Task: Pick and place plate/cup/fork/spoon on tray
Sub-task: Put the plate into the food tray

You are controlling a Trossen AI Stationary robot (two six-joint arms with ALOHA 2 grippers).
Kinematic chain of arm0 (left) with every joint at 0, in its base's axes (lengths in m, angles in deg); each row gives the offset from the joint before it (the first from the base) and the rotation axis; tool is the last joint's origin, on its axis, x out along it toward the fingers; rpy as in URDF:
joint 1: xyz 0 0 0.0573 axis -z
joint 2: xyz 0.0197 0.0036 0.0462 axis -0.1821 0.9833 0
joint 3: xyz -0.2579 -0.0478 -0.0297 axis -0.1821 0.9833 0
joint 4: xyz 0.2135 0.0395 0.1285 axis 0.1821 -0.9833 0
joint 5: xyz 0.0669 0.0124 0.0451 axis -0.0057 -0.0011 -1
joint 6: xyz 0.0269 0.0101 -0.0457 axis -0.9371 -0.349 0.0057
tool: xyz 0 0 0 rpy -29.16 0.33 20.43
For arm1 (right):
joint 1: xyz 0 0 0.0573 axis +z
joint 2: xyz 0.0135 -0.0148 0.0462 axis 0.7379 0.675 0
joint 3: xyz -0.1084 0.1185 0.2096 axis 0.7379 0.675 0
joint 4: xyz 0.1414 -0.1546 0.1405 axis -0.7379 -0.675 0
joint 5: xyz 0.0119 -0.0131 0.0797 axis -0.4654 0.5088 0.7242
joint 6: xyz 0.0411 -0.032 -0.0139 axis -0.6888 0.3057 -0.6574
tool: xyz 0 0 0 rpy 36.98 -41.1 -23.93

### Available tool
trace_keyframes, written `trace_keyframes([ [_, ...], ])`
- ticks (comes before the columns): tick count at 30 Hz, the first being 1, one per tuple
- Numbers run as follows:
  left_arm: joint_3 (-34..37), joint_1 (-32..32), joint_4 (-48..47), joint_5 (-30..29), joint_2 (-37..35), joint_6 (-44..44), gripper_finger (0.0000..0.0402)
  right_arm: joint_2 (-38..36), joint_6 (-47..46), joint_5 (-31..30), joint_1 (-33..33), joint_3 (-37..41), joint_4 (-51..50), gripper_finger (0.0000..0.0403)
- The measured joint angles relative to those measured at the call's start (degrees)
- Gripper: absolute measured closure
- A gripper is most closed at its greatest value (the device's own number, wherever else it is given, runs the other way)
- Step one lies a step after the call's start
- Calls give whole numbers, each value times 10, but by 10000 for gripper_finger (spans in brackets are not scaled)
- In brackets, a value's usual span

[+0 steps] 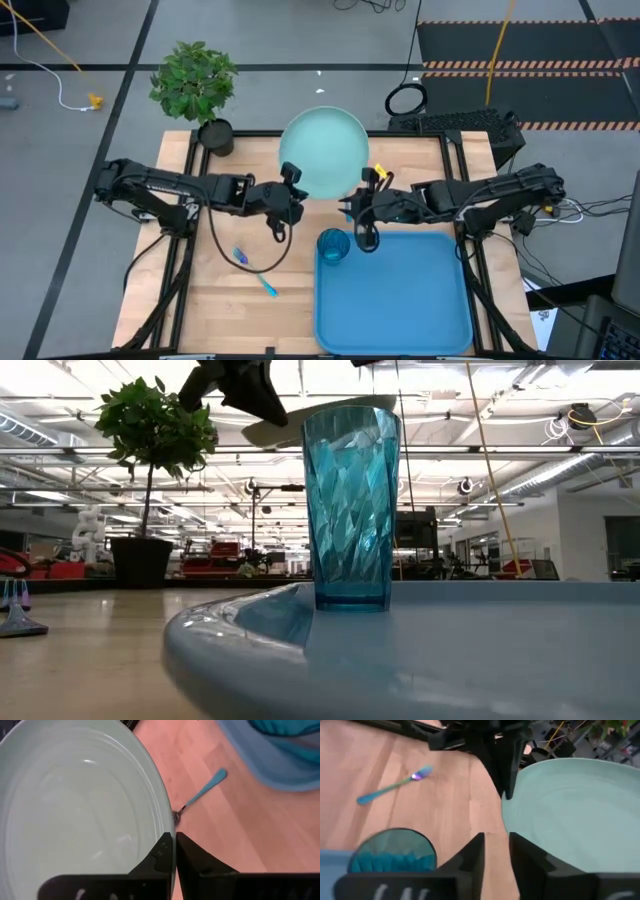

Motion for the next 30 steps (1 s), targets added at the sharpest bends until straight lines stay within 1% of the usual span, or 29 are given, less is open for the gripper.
trace_keyframes([
  [2, 0, -4, -2, 0, 0, -6, 394, 0, 21, -4, 0, 0, -7, 295],
  [4, 0, -5, -4, 1, 0, -11, 395, 0, 42, -23, 0, 0, -13, 282],
  [9, 0, -7, -10, 2, 0, -17, 395, 9, 101, -87, -3, 5, -27, 271],
  [12, 0, -6, -16, 2, 0, -19, 395, 25, 134, -92, -11, 7, -26, 272],
  [15, 0, -6, -18, 3, 0, -12, 396, 44, 155, -75, -22, 7, -27, 279],
  [19, 0, -5, -23, 4, 0, -11, 394, 64, 173, -74, -32, 7, -25, 291],
  [22, 0, -3, -30, 3, 0, -9, 394, 69, 182, -75, -34, 7, -18, 309],
  [27, 0, -3, -33, 4, 0, 0, 395, 70, 190, -72, -33, 7, -20, 359],
  [30, 0, 0, -28, 2, 0, -1, 390, 70, 192, -65, -32, 8, -30, 390],
])
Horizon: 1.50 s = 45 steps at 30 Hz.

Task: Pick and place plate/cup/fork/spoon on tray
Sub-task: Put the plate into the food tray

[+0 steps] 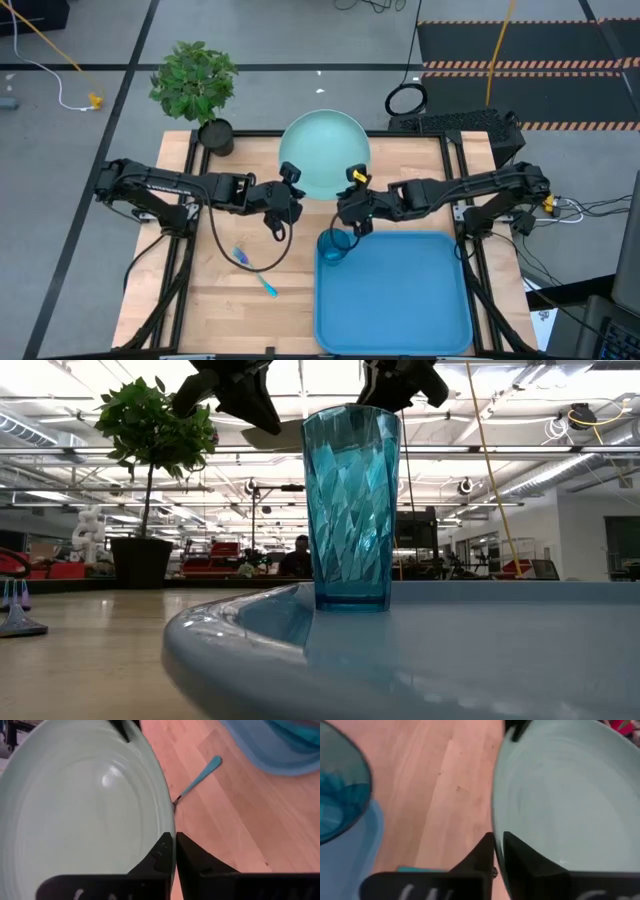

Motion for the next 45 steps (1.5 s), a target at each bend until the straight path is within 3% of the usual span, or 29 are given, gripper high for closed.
trace_keyframes([
  [7, 0, 5, 29, -2, 0, 27, 380, -2, 0, -5, 5, 0, -12, 399],
  [12, -1, 11, 61, -18, 0, 74, 306, -12, -23, -14, 20, 0, -12, 401],
  [16, -1, 24, 92, -77, 0, 102, 241, -30, -52, -46, 36, -1, -35, 402],
  [21, -5, 60, 109, -136, -17, 132, 199, -60, -115, -57, 59, -2, -63, 402],
  [32, -6, 125, 68, -137, -96, 318, 219, -121, -358, -83, 171, -3, -182, 403],
  [45, -5, 209, -2, -136, -79, 515, 245, -126, -582, -97, 360, -3, -193, 403],
])
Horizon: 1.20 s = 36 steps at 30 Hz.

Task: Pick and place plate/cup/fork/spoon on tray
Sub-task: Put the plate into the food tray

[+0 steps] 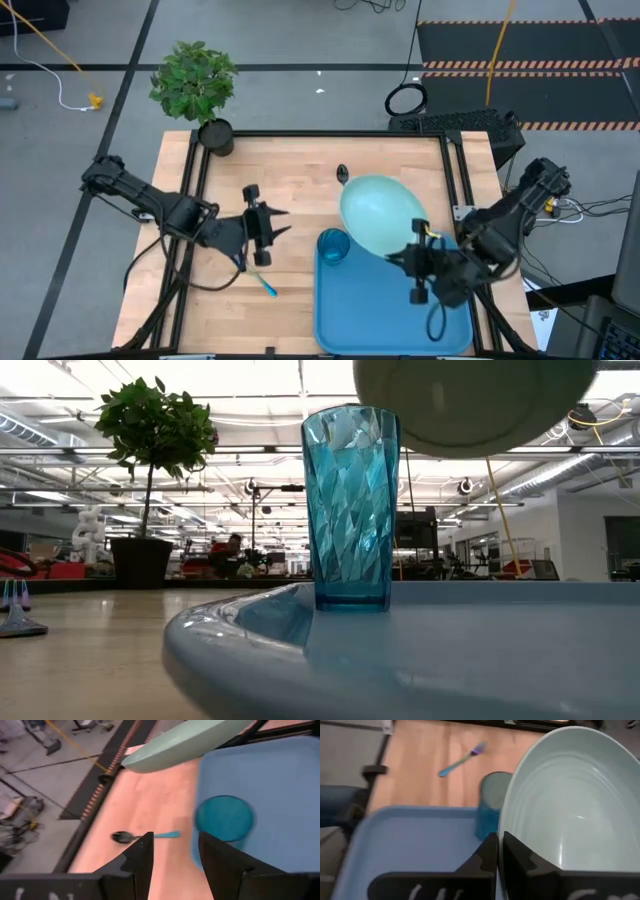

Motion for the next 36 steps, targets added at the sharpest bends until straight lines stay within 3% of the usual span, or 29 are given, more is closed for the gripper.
trace_keyframes([
  [6, 0, 47, -3, 0, 22, 51, 245, 18, -107, 3, 69, 0, -8, 403],
  [18, 0, 108, -14, 0, 72, 150, 245, 99, -288, 81, 141, 0, -6, 403],
  [36, 0, 141, -10, 1, 110, 222, 245, 246, -234, 141, 114, 0, 129, 403],
])
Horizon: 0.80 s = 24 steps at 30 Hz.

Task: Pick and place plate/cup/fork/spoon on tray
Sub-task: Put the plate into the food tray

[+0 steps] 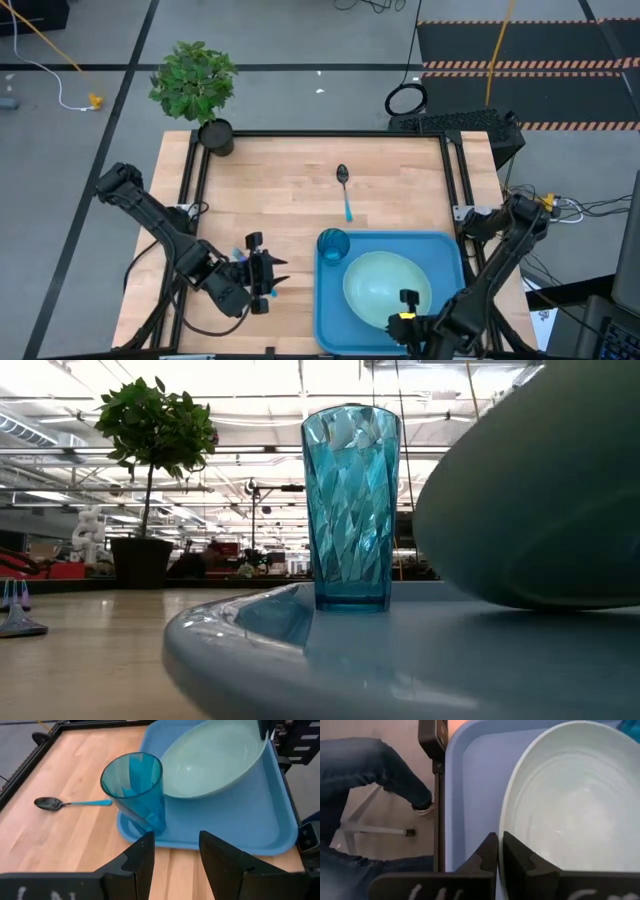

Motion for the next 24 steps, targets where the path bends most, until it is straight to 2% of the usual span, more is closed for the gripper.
trace_keyframes([
  [7, 0, 18, -21, 1, 1, 31, 245, 35, 28, 40, -19, 0, 63, 403],
  [17, 0, 41, -33, 1, 19, 66, 245, 51, 36, 41, -24, 0, 84, 401],
  [24, 0, 47, -37, 26, 67, 64, 245, 51, 38, 42, -25, 6, 92, 366],
])
